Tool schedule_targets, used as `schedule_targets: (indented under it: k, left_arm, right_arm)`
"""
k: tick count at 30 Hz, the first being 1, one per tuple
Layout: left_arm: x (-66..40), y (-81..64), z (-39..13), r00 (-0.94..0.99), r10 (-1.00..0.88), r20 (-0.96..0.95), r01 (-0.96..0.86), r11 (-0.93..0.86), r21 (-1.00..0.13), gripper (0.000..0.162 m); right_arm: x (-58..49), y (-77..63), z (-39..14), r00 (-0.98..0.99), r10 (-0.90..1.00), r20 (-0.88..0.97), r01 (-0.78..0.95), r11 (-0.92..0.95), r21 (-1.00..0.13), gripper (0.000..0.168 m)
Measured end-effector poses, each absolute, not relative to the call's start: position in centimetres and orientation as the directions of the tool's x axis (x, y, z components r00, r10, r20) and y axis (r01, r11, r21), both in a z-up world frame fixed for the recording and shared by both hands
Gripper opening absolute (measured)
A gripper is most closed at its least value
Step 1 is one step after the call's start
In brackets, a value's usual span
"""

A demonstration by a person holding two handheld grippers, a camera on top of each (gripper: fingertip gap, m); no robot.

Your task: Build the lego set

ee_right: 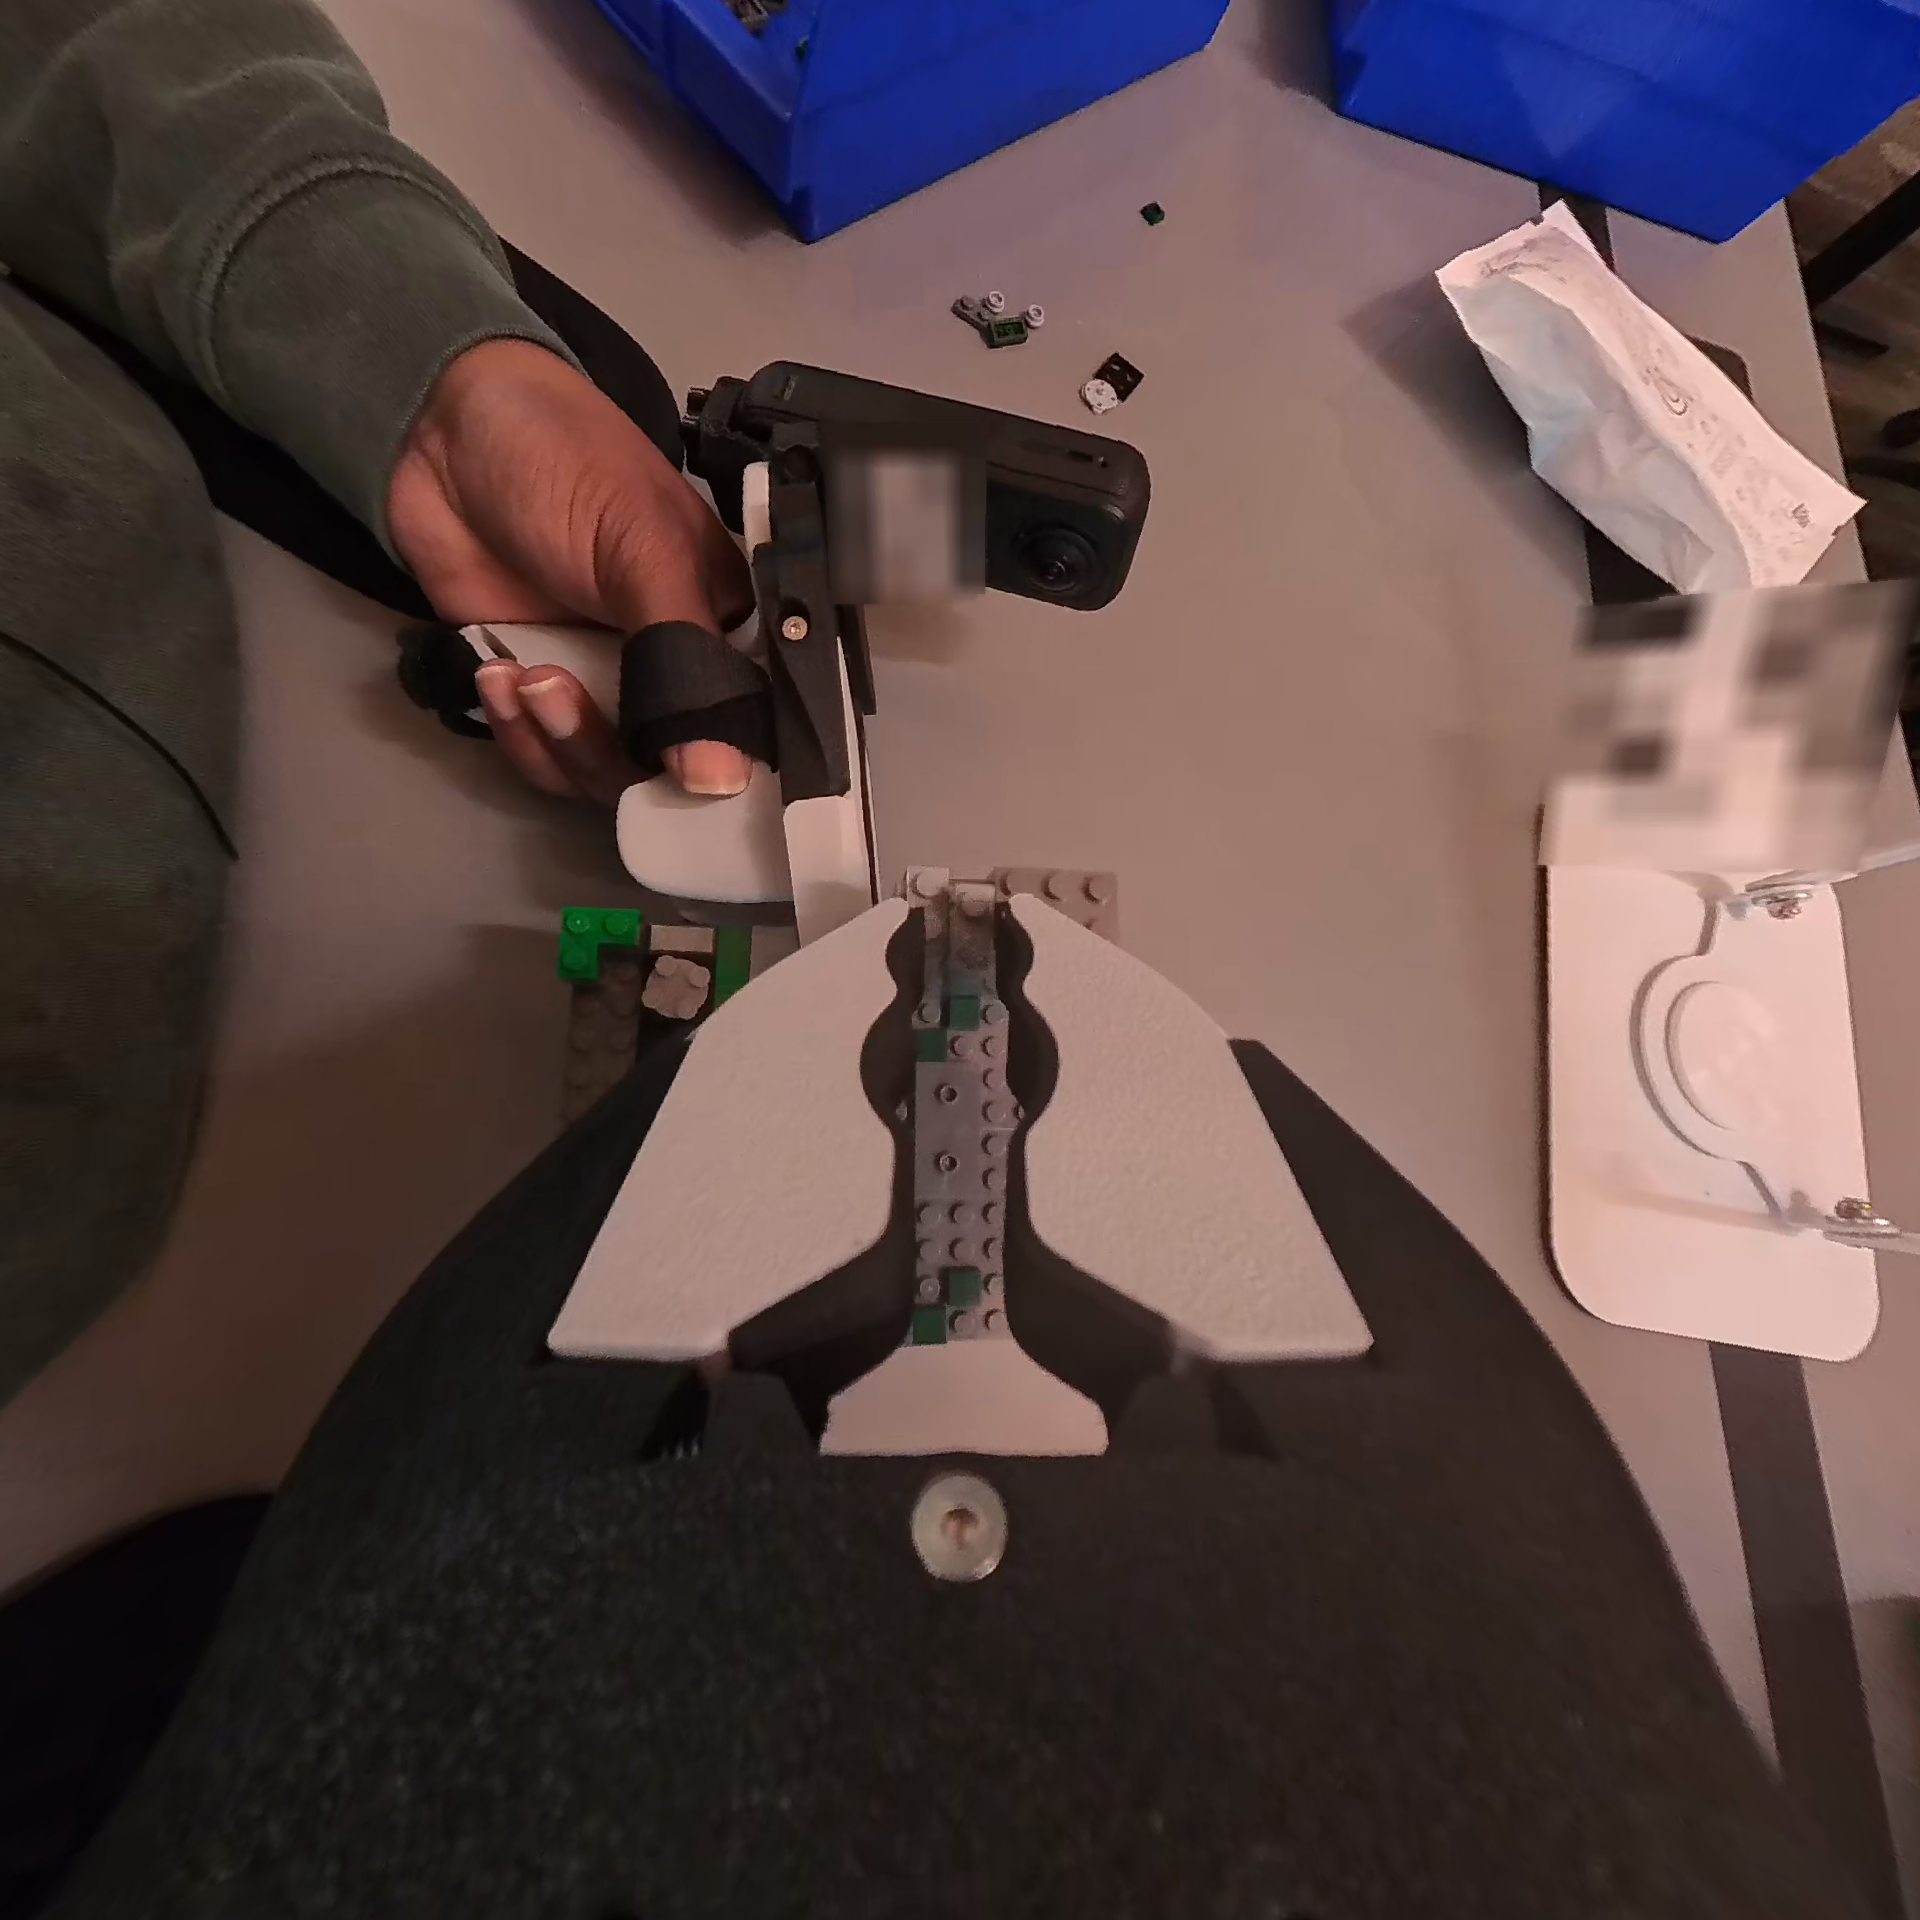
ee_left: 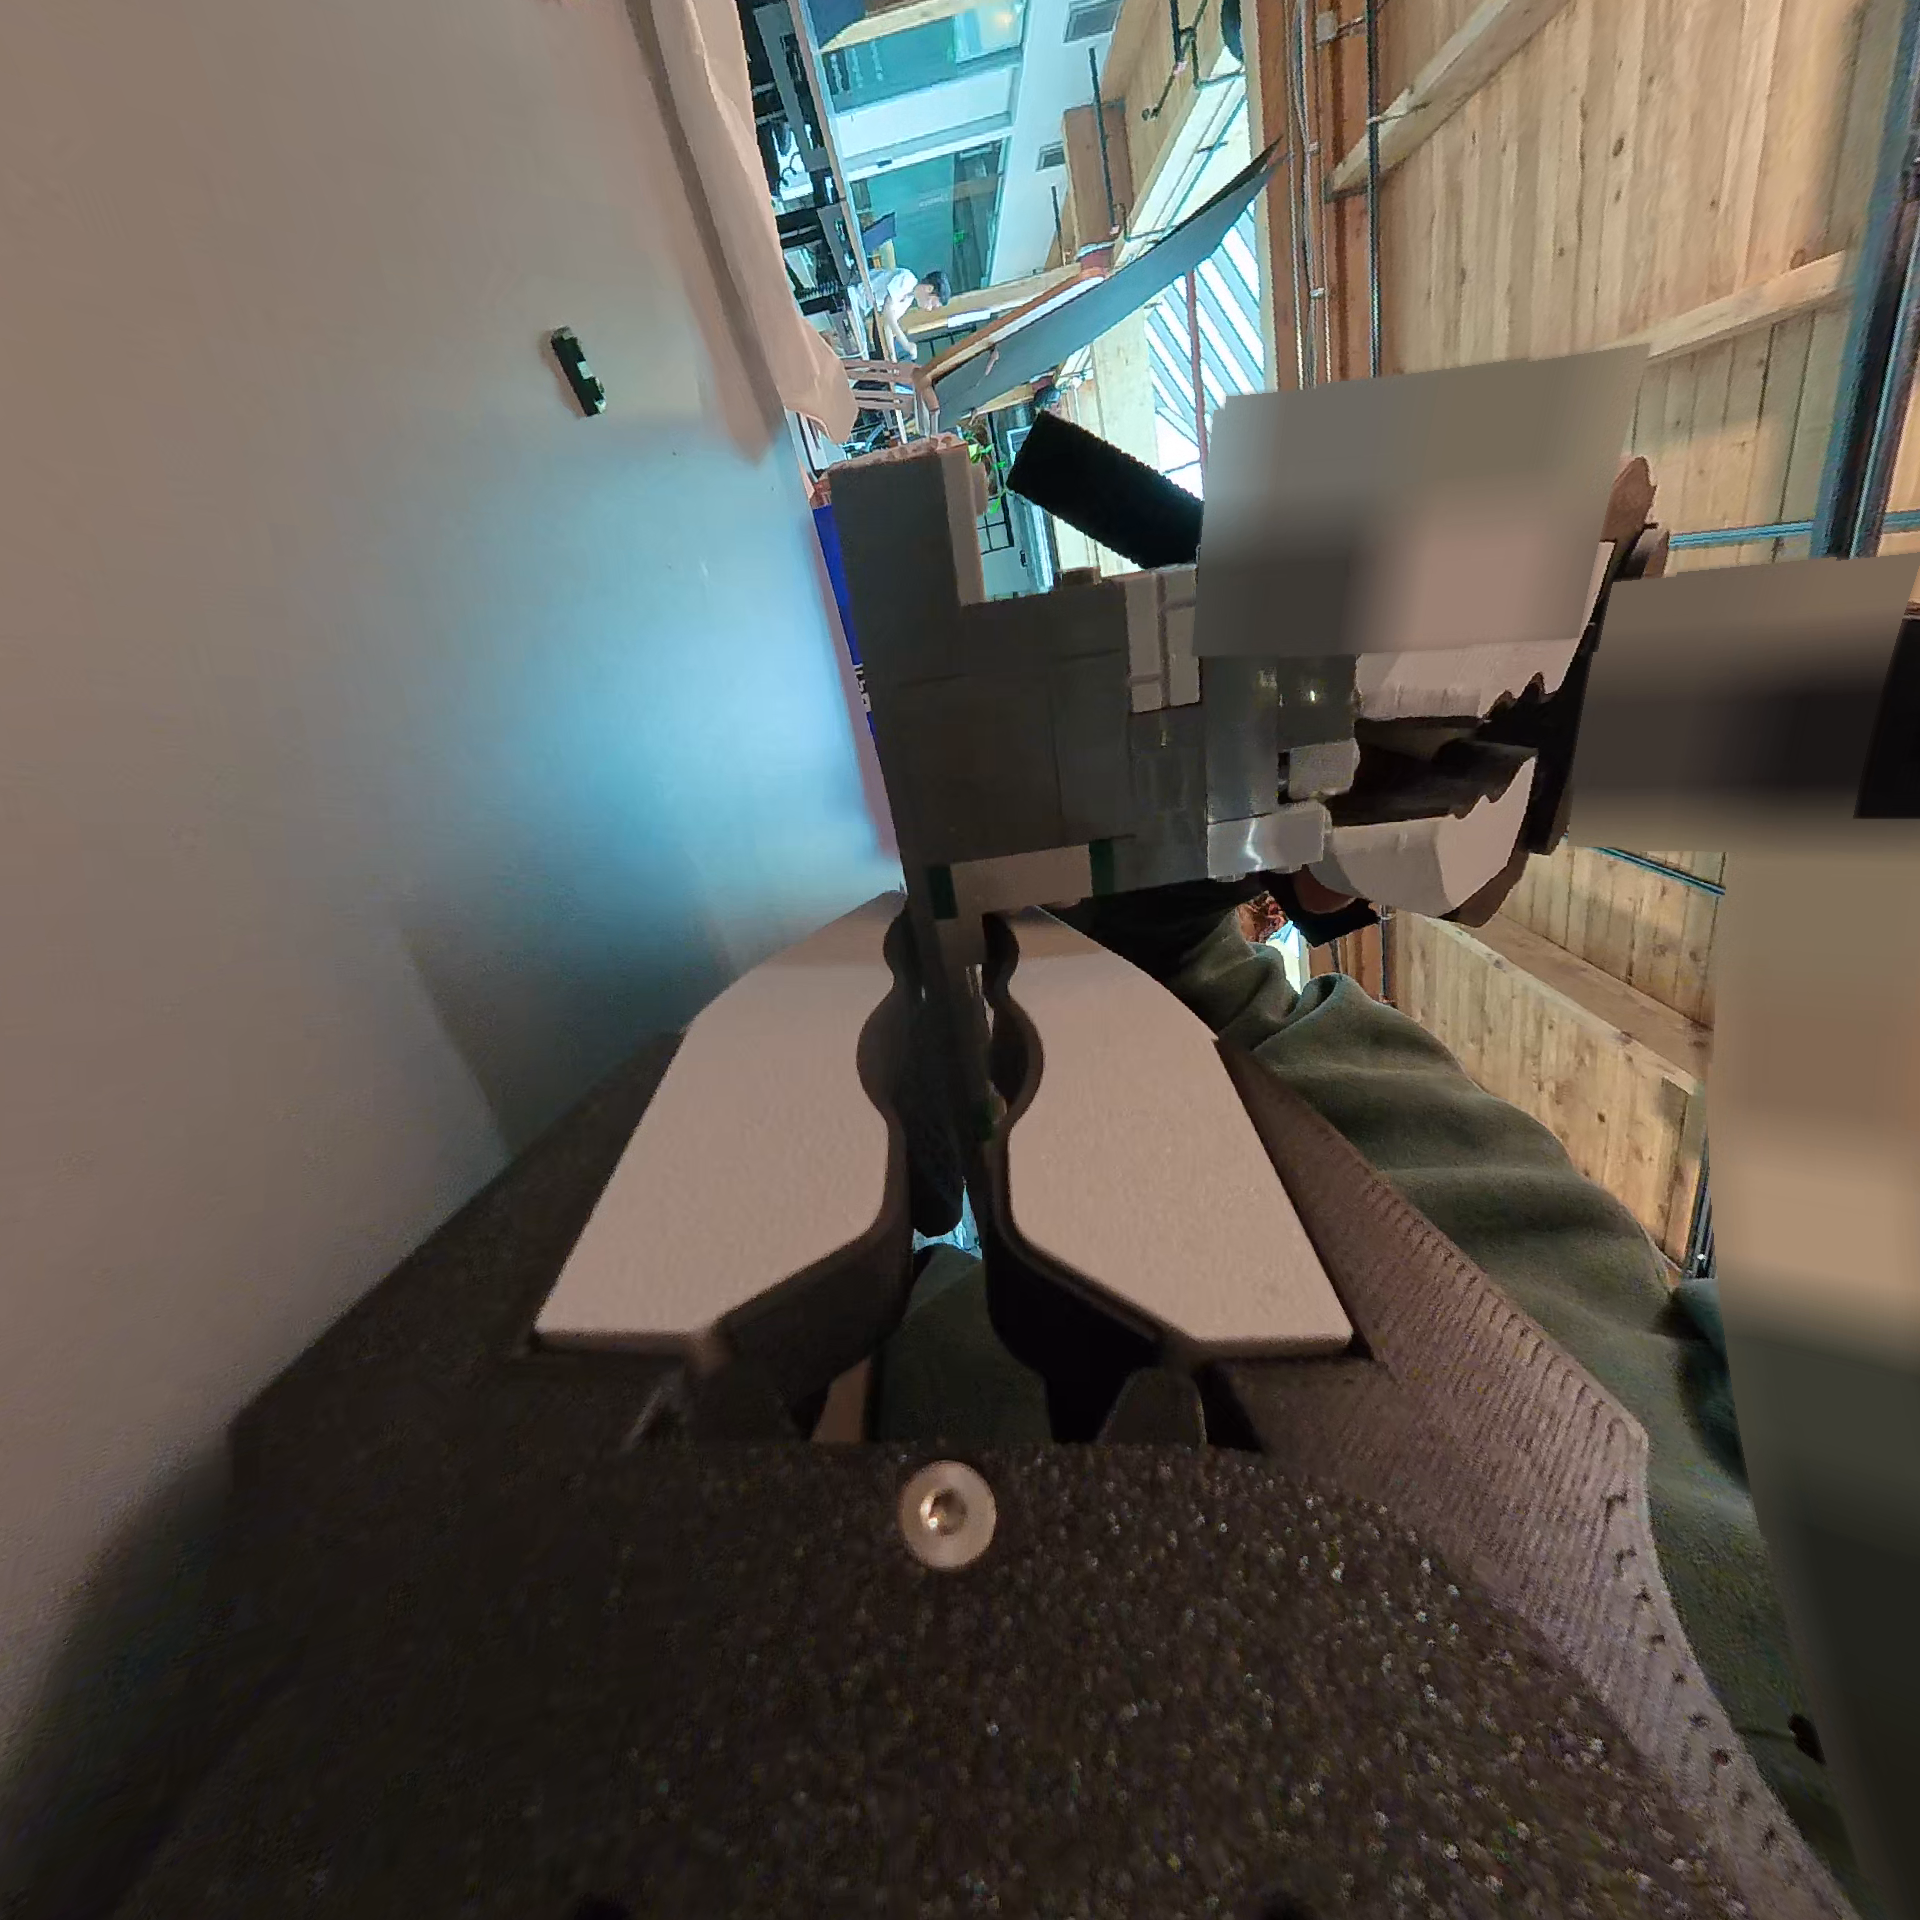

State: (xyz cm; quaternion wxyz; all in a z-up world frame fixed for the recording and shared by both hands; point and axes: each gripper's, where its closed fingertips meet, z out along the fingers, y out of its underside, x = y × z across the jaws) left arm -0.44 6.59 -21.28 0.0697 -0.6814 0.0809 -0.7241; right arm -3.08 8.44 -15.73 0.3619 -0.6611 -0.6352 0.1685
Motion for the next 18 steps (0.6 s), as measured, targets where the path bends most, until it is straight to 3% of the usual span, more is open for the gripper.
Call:
schedule_targets:
  k: [1,18]
  left_arm:
    - [-0.4,6.6,-21.3,-0.062,-0.211,0.976,-0.010,-0.977,-0.212,0.010]
    - [-0.5,6.6,-20.8,-0.095,-0.194,0.976,-0.005,-0.981,-0.196,0.010]
  right_arm:
    - [-3.1,8.4,-15.7,0.136,0.962,0.237,0.715,0.071,-0.696,0.012]
    - [-1.7,8.2,-15.3,0.159,0.956,0.246,0.661,0.082,-0.746,0.009]
